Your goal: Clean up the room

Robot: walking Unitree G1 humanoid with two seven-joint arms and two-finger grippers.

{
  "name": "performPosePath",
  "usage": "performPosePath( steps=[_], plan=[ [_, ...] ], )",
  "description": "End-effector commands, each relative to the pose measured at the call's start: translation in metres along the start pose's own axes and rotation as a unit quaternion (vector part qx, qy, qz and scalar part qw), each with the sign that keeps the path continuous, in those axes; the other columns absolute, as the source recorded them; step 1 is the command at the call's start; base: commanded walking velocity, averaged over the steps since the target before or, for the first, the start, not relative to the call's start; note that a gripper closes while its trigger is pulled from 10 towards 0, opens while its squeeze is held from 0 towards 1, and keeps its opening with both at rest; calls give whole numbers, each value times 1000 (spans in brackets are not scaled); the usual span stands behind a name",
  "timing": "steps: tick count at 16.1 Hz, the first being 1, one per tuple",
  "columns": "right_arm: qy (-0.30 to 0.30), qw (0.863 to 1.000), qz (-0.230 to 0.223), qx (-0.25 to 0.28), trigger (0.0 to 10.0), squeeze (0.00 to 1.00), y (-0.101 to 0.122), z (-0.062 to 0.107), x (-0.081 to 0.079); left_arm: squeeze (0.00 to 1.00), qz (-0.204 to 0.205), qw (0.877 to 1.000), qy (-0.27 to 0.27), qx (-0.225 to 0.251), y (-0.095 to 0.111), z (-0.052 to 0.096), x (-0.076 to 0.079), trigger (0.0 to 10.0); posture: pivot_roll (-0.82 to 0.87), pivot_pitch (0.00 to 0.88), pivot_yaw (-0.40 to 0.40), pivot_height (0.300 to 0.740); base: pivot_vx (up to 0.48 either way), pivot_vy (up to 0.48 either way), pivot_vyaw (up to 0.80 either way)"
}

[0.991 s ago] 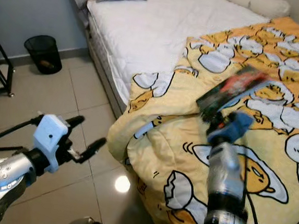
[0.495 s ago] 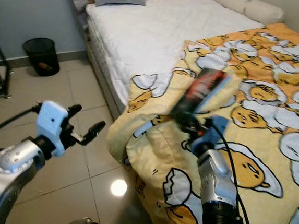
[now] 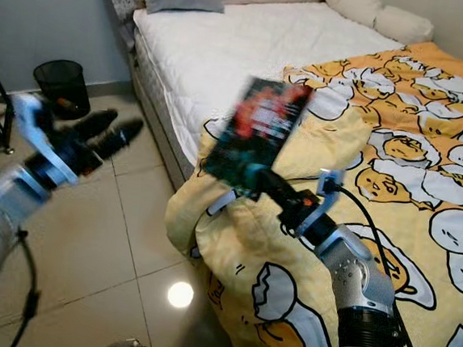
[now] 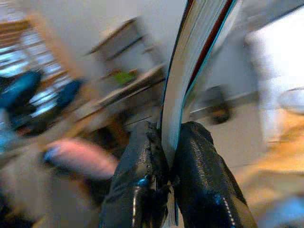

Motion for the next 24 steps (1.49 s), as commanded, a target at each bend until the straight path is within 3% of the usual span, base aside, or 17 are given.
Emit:
performPosePath(
  steps=[1, 3, 5, 7, 9, 10, 11, 18, 24],
  plan=[
    [100, 995, 13, 5, 0, 0, 15, -14, -34, 0, 54, 998, -36, -15, -5, -2, 3, 10000, 3, 0, -25, 740, 0, 0, 0],
    [127, 992, 4, 6, 0, 0, 17, -16, -43, 0, 83, 995, -42, -23, -8, -3, 1, 10000, 2, 0, -24, 740, 0, 0, 0],
    [192, 981, -14, 4, 0, 0, 20, -21, -70, 0, 156, 987, -31, -36, -19, -7, -9, 10000, -3, 0, -21, 740, 0, 0, 0],
    [219, 975, -24, 2, 0, 0, 21, -22, -81, 0, 198, 979, -45, -32, -18, -9, -7, 10000, -4, 0, -22, 740, 0, 0, 0],
    [228, 973, -26, -4, 0, 0, 20, -22, -85, 0, 207, 976, -67, -28, -14, -10, -1, 10000, -1, 0, -27, 740, 0, 0, 0],
    [227, 973, -28, -8, 0, 0, 19, -23, -85, 0, 215, 971, -99, -40, -14, -9, 11, 2471, 4, 0, -30, 740, 0, 0, 0],
    [227, 973, -28, -10, 0, 0, 18, -23, -85, 0, 212, 969, -113, -52, -16, -7, 17, 0, 4, 0, -30, 740, 0, 0, 0],
    [217, 975, -24, -25, 0, 0, 12, -28, -81, 0, 223, 960, -159, -64, -13, 1, 34, 0, 11, 0, -38, 740, 0, 0, 0],
    [209, 977, -16, -27, 0, 0, 12, -31, -76, 0, 224, 959, -161, -70, -14, 6, 37, 0, 19, 0, -43, 740, 0, 0, 0]
  ],
)
Point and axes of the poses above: a point about 5 cm out from each wrist's last joint towards the gripper, its own z axis pointing back from the gripper into the wrist, its own y axis along the axis of the wrist's last joint, x = y × z, the point moved 6 cm from there along -z, pointing out of the wrist towards the gripper, and after that the axes turned 7 degrees about z, right-handed, at the moved point
